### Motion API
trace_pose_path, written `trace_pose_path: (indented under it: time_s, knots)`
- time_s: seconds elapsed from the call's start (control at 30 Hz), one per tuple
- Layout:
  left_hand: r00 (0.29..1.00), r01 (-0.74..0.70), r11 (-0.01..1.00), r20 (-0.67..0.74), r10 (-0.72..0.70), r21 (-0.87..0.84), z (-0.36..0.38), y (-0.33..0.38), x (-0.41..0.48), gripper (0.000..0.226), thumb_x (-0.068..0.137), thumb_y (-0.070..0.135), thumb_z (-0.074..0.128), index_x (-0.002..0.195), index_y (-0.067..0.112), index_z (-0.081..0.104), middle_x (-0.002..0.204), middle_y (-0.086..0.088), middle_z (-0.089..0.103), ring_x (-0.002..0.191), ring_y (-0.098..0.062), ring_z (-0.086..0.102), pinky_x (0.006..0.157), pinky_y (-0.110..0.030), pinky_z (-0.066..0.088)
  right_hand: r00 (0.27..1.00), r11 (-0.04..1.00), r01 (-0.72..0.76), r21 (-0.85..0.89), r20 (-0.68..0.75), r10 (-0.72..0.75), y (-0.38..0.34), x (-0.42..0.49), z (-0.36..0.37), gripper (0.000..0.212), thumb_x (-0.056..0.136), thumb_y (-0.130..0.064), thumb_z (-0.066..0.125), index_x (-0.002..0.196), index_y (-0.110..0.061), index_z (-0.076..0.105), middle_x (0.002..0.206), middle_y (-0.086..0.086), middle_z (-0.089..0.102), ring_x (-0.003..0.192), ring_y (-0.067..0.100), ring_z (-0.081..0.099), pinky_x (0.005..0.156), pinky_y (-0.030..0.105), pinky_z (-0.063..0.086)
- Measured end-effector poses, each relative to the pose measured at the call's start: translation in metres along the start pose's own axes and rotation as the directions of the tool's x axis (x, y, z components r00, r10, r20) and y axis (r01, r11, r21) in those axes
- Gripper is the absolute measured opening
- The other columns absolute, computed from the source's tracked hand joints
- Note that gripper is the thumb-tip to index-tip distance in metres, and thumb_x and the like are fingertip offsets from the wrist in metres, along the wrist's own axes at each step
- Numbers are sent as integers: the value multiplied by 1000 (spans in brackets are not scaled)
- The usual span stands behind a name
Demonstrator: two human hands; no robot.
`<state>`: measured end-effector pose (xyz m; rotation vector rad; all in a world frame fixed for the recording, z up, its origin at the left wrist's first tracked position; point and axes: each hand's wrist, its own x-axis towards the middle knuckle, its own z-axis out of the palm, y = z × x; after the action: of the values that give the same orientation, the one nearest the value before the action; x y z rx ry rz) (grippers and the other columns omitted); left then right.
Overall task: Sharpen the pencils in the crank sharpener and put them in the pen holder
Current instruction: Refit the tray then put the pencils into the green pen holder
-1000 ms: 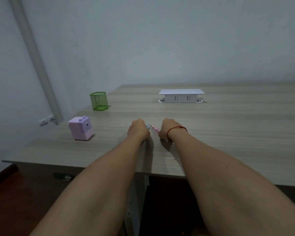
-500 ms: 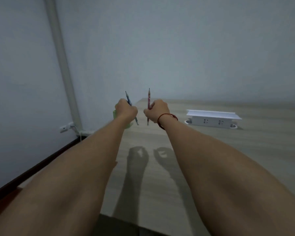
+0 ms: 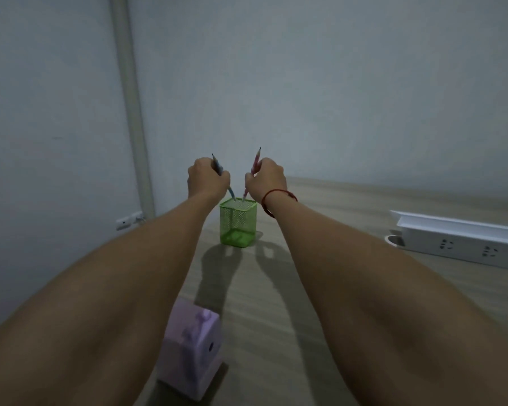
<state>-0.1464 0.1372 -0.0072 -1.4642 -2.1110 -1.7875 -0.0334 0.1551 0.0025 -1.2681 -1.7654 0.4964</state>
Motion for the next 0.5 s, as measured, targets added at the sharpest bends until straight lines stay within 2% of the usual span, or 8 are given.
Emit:
trace_pose_path:
  time_s: [0.1,0.17,0.23,0.33,0.4,0.5]
  knots:
    - [993,43,989,107,-59,143,19,-17,5,19,83,20,66,93,4,69,90,-14,70,81,-29,68,76,-41,58,997,996,-43,-75,66,48,19,5,21,23,88,-22,63,106,-8,65,110,12,67,96,28,66,83,35,56]
    - [971,79,961,196,-134,264,27,-24,4,27,81,22,70,100,4,66,97,-15,68,85,-30,67,76,-39,58,987,991,-67,-119,140,84,28,4,27,18,85,-18,64,99,-6,65,103,12,66,87,28,65,72,31,53]
    - [952,96,946,250,-179,310,29,-24,2,30,79,20,71,100,0,63,102,-18,66,89,-32,66,68,-32,53,970,985,-80,-154,215,113,31,2,24,14,87,-16,63,80,-7,56,82,8,57,68,22,55,56,27,43]
    - [948,98,948,260,-181,302,21,-10,-6,24,80,20,70,89,1,58,103,-20,65,91,-33,66,58,-28,44,958,977,-69,-202,259,121,26,-4,6,37,90,-15,59,62,-13,35,64,2,37,52,15,36,44,24,27]
    - [954,102,951,243,-177,291,10,5,-14,24,81,20,68,93,2,58,108,-20,65,95,-33,65,63,-29,46,960,973,-48,-226,260,108,18,-11,-17,39,90,-14,58,61,-14,32,63,2,34,51,15,34,43,24,25]
    - [959,113,958,222,-174,265,-10,36,-32,40,82,25,68,113,1,58,120,-16,60,106,-33,61,82,-35,51,970,969,-18,-246,229,77,4,-31,-66,42,91,-19,59,60,-14,30,62,2,31,52,15,33,43,27,25]
